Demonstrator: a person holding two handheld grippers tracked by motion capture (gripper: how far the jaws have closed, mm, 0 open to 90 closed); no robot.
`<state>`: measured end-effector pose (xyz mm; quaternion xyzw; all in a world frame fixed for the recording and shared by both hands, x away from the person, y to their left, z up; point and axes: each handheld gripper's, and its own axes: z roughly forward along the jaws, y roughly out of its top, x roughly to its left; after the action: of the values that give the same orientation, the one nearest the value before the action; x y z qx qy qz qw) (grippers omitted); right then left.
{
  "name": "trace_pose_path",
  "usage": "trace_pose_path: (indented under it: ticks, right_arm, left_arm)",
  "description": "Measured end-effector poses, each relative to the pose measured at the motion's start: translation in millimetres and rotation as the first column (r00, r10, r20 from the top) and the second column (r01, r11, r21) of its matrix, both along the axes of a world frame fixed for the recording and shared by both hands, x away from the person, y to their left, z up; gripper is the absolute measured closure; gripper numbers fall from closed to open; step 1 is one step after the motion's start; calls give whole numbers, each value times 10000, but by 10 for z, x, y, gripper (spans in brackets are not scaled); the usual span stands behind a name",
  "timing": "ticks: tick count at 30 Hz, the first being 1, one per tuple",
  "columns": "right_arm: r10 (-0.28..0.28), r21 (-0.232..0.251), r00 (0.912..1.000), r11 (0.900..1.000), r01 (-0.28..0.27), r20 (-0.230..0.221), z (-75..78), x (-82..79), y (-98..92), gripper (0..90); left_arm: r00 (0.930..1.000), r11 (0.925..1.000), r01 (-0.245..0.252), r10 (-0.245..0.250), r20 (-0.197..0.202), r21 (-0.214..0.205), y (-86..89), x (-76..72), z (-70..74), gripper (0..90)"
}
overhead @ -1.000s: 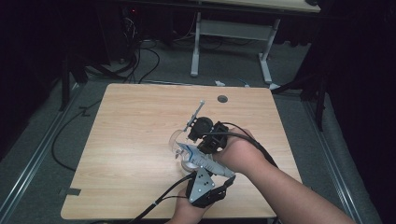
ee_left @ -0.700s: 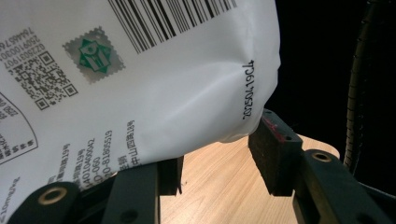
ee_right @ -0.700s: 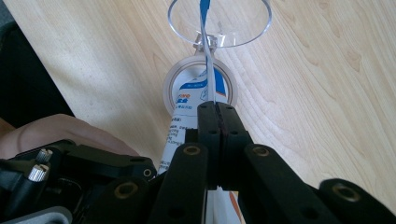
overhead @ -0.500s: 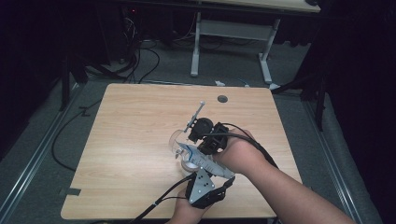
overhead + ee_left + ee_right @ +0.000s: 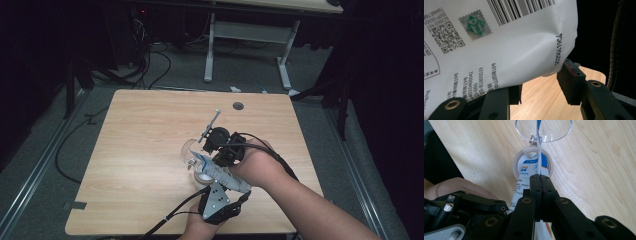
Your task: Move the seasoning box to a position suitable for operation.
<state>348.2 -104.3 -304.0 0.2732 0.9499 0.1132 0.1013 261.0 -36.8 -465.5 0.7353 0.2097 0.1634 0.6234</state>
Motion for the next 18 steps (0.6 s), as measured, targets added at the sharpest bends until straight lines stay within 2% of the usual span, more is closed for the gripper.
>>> trace_pose_path:
  ticks: [18]
  right_arm:
    - [24, 59, 10000, 10000, -23, -13, -11, -13, -29, 900]
  left_arm:
    - [10000, 10000, 42, -42, -24, 88, 5, -13, -50, 571]
